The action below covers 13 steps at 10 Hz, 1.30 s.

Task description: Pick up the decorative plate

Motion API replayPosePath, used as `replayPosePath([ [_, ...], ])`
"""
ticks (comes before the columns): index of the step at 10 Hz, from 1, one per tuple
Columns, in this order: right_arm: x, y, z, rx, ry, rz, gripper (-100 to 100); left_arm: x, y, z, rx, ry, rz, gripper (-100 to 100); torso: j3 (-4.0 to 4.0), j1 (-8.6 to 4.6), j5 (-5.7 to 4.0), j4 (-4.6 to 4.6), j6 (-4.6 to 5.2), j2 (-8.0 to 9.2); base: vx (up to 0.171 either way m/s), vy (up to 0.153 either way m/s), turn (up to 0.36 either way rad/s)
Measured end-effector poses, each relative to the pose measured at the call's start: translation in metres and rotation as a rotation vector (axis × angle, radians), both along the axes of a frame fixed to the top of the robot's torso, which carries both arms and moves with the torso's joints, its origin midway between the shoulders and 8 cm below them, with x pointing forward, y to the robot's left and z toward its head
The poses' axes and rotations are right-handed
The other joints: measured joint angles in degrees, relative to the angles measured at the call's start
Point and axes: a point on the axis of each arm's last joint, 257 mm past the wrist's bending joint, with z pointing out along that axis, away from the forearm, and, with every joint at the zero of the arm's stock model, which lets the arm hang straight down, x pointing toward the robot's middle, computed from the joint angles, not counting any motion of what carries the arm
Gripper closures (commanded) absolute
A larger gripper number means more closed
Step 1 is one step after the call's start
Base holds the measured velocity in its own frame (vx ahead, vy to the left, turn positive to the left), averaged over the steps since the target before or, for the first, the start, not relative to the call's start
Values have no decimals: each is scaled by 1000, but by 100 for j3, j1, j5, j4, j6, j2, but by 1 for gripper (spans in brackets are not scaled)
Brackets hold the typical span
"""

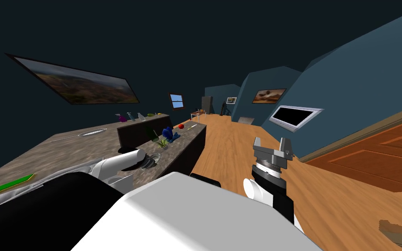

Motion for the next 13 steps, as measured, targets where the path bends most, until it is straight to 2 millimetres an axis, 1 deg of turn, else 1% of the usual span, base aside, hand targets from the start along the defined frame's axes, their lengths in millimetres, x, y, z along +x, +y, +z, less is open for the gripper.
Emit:
replayPosePath([
  [3,0,0,0,0,0,0,0,-32,3,-2,-15,18,101,-100,1,-6,-1,0,1,2,153,-24,-1],
  [4,0,0,0,0,0,0,0,-44,2,-2,-28,30,135,-100,-3,3,0,-1,0,-5,159,47,2],
  [6,0,0,0,0,0,0,0,-69,-7,-8,-67,66,199,-100,2,26,6,0,1,6,99,47,-6],
  [8,0,0,0,0,0,0,0,-81,-17,-12,-100,96,233,-100,19,24,5,7,1,35,52,45,-3],
  [9,0,0,0,0,0,0,0,-91,-22,-15,-124,116,255,-100,20,27,6,8,0,36,47,35,-2],
  [11,0,0,0,0,0,0,0,-102,-31,-17,-156,144,275,-100,25,18,4,9,1,45,22,15,-1],
  [12,0,0,0,0,0,0,0,-103,-32,-18,-159,147,277,0,28,13,3,11,1,51,0,0,0],
  [13,0,0,0,0,0,0,0,-103,-32,-18,-159,147,277,-100,31,10,2,12,1,56,-6,-6,23],
])
